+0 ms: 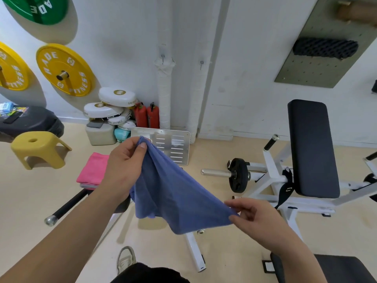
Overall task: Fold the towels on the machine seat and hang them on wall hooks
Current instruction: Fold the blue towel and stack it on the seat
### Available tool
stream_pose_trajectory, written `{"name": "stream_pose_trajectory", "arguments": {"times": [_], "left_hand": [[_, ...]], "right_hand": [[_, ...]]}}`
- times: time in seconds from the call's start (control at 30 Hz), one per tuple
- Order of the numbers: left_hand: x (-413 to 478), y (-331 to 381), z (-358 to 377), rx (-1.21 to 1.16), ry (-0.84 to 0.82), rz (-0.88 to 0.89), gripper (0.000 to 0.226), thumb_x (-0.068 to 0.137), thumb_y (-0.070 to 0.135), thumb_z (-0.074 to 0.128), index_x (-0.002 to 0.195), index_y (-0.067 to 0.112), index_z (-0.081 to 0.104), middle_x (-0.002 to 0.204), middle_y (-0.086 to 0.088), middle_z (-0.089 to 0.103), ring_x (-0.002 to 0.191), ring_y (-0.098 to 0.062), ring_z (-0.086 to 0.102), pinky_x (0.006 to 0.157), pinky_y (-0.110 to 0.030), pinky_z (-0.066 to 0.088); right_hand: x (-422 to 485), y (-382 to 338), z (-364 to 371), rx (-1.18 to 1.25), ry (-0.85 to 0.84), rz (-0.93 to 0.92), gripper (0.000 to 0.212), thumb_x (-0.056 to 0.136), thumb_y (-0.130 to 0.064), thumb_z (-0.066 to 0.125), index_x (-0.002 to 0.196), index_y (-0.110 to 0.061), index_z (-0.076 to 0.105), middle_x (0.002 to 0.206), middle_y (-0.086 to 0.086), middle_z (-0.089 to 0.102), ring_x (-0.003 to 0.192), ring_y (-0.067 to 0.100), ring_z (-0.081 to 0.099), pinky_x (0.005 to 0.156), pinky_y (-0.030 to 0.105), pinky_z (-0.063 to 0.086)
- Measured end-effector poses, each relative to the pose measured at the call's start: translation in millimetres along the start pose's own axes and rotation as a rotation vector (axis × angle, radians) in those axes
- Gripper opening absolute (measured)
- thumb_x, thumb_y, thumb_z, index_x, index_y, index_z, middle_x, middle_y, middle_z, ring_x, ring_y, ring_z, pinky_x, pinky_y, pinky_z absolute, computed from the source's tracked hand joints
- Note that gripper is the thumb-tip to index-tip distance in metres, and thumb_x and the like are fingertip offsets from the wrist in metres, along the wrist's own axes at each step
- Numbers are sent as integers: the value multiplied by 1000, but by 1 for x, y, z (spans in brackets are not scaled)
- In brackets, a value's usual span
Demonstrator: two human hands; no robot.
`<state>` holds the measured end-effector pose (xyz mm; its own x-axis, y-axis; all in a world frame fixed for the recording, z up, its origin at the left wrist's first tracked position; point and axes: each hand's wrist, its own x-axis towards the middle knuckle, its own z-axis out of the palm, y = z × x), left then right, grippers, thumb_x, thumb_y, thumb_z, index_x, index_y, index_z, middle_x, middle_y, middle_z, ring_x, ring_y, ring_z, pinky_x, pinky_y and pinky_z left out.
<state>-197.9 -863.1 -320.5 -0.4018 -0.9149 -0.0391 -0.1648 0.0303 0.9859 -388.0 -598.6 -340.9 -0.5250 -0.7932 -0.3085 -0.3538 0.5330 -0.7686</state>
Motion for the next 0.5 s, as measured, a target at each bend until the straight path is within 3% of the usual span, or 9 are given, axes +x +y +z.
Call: {"name": "stream_pose_trajectory", "arguments": {"times": [0.13, 0.3, 0.4, 0.5], "left_hand": [[5, 9, -12, 66, -110, 53, 19, 106, 24, 52, 108, 26, 71, 94, 8, 76, 80, 7, 69, 64, -6, 50], [20, 11, -20, 169, -172, 91, 27, 106, 23, 51, 95, 45, 62, 78, 41, 68, 77, 14, 64, 62, 1, 45], [27, 7, -20, 127, -168, 103, 23, 105, 19, 53, 99, 37, 67, 77, 41, 69, 75, 21, 63, 64, 2, 45], [44, 3, -25, 82, -130, 90, 23, 105, 21, 54, 102, 37, 70, 91, 30, 74, 83, 15, 66, 71, -6, 48]], "right_hand": [[12, 7, -3, 69, 130, 78, 25, 94, -13, 66, 89, -35, 77, 63, -3, 68, 55, 8, 54, 64, 29, 47], [36, -8, -14, 424, 470, -1, 11, 101, -13, 61, 98, -20, 69, 95, 16, 73, 79, 20, 60, 66, 28, 47], [54, -25, -5, 426, 615, -25, 8, 104, -18, 54, 101, -20, 61, 95, 11, 71, 80, 17, 60, 63, 21, 46], [72, -46, 4, 331, 762, -62, 8, 105, -22, 50, 100, -27, 54, 90, -2, 68, 78, 3, 60, 65, 23, 42]]}}
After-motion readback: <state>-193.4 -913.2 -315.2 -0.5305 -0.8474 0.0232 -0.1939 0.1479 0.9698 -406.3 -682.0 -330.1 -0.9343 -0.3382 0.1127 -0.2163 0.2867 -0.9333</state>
